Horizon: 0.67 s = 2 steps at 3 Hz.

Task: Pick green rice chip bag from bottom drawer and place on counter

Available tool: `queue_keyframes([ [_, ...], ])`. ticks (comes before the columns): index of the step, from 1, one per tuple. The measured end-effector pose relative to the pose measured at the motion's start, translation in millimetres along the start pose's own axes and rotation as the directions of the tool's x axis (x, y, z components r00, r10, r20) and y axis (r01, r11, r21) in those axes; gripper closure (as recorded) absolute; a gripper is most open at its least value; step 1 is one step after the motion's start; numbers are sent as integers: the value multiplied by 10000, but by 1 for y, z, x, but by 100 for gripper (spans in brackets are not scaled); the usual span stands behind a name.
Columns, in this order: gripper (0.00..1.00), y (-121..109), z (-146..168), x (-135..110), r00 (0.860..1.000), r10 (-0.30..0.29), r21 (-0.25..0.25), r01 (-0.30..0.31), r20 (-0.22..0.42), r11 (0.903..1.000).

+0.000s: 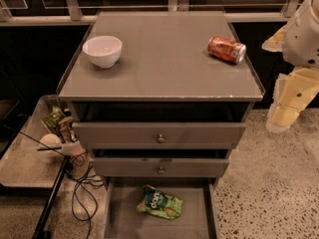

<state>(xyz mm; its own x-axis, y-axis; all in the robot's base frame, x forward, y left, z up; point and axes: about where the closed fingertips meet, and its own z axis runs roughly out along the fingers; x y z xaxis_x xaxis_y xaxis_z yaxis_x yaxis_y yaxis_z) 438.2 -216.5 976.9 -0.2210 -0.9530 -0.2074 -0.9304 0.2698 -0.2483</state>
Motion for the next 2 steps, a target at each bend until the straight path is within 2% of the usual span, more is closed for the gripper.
queue_keyframes([
  [1, 0, 0, 0, 0, 10000, 0, 0, 0, 0, 10000],
  [2, 0, 8, 13, 2, 9995, 309, -287, -306, 104, 9991],
])
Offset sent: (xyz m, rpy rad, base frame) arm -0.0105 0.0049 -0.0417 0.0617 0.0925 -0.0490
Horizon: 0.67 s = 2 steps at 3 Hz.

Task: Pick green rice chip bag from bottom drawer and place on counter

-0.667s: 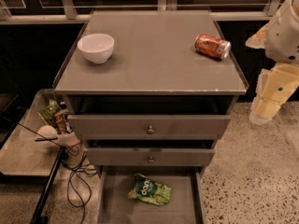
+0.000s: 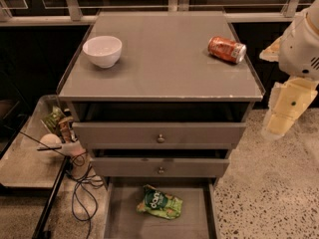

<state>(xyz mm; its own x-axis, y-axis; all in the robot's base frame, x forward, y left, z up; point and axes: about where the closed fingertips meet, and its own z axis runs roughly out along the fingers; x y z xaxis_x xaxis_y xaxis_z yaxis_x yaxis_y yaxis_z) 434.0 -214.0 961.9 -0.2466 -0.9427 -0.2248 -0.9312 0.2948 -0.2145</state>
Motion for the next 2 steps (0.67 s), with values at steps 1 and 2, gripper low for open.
queue_keyframes([
  [1, 0, 18, 33, 0, 9982, 217, -451, -192, 559, 9988],
  [2, 0, 49, 99, 0, 9871, 413, -887, -278, 1548, 9957],
])
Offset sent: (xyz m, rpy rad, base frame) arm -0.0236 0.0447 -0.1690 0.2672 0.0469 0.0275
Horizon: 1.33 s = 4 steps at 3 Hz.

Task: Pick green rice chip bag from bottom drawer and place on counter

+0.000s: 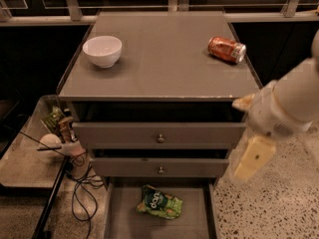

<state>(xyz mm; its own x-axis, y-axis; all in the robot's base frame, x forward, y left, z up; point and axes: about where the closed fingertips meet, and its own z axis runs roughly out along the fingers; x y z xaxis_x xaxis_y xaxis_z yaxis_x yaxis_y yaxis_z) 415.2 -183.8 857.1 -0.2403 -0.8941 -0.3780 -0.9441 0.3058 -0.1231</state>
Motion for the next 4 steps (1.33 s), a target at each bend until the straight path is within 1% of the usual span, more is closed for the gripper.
queue_keyframes([
  [1, 0, 12, 57, 20, 9925, 597, -64, -593, 1069, 9982],
  [2, 0, 9, 113, 33, 9838, 1148, -39, -1154, 1375, 9933],
  [3, 0, 9, 113, 32, 9839, 1146, -39, -1152, 1372, 9933],
  [4, 0, 9, 129, 34, 9882, 1212, 22, -1220, 932, 9925],
])
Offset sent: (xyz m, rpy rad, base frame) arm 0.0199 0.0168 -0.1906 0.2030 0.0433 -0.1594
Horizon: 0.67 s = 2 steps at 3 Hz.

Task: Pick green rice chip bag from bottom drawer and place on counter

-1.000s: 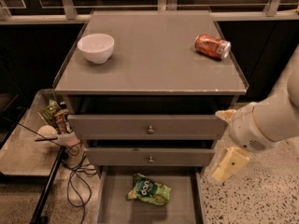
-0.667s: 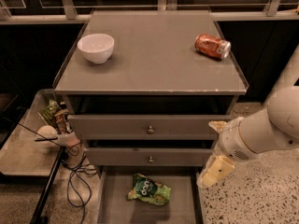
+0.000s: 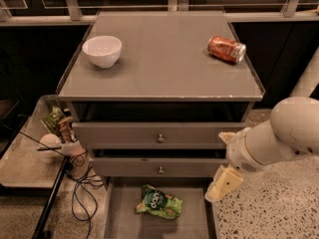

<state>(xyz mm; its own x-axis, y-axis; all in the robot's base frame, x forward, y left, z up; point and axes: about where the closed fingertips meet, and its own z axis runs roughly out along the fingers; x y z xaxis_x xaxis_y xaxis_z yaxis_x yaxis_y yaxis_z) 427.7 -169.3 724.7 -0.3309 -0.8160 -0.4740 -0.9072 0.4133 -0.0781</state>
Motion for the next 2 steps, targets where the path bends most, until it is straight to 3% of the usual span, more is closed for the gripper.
queue_keyframes([
  [1, 0, -11, 29, 15, 9991, 255, 57, -254, -326, 9997],
  [2, 0, -21, 57, 33, 9987, 448, 127, -445, -253, 9989],
])
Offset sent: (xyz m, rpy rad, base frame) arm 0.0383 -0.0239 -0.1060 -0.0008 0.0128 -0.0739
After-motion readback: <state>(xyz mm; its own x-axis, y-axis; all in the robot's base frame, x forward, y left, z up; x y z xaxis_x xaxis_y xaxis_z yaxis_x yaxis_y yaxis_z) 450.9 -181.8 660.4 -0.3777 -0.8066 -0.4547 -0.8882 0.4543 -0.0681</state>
